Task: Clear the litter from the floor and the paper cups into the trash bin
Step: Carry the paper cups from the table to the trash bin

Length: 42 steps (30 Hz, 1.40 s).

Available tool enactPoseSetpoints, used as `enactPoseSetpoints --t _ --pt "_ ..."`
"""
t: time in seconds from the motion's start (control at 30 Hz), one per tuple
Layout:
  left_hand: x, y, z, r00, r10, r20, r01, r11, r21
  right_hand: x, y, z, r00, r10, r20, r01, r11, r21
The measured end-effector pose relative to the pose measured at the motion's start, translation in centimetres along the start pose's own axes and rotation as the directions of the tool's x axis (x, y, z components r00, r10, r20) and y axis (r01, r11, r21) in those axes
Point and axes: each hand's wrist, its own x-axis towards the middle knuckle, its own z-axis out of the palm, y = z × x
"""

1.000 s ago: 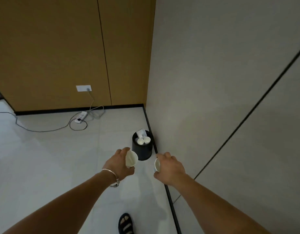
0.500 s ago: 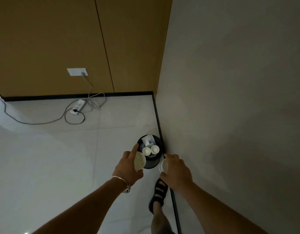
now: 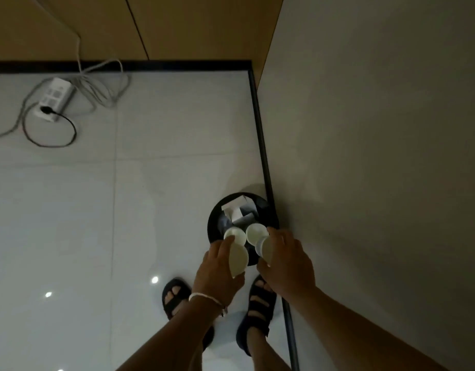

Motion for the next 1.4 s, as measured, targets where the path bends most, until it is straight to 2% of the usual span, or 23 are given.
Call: enactPoseSetpoints --t 0.13,0.27,0.33,0.5,0.63,0.8,0.93,1.17,1.4 --pt "6.2 -4.4 5.3 0.999 0.04 -0.001 -0.04 0.998 0.051 5.5 2.6 6.2 1.0 0.001 -0.019 -0.001 1.0 0.003" --pt "8.6 -7.8 9.5 0.99 0.14 -0.005 -0.136 0.967 0.217 8.2 4.9 10.8 1.0 0.015 0.018 -0.015 0.999 0.046" --pt "9.2 -8.6 10.5 0.984 0.178 -0.027 -0.164 0.947 0.274 9.1 5.3 12.2 1.0 -0.001 -0.011 0.002 0.998 0.066" --pt "11.3 -9.7 11.3 0.972 0.216 -0.089 -0.161 0.896 0.415 10.5 5.4 14.3 0.991 -0.116 -0.069 0.111 0.991 -0.077" --pt "12.3 -10.5 11.8 0.965 0.261 -0.031 -0.201 0.81 0.552 11.3 5.5 15.2 0.988 -0.149 -0.047 0.138 0.974 -0.18" --pt "12.4 -10.4 11.7 0.976 0.219 0.021 -0.191 0.796 0.574 11.1 5.5 14.7 0.989 -0.146 0.01 0.146 0.979 -0.145" --pt "11.2 -9.4 8.9 0.975 0.222 0.032 -0.204 0.818 0.538 10.2 4.9 12.0 0.986 -0.152 0.068 0.158 0.982 -0.107" --pt "5.1 -6.0 -1.8 0.993 0.068 0.097 -0.114 0.785 0.608 5.9 0.3 2.6 0.976 -0.131 0.176 0.151 0.983 -0.106" --pt "-5.0 -1.3 -15.2 0.998 -0.017 -0.054 0.046 0.793 0.607 -1.1 -9.3 -7.9 0.97 -0.17 0.172 0.178 0.984 -0.028"
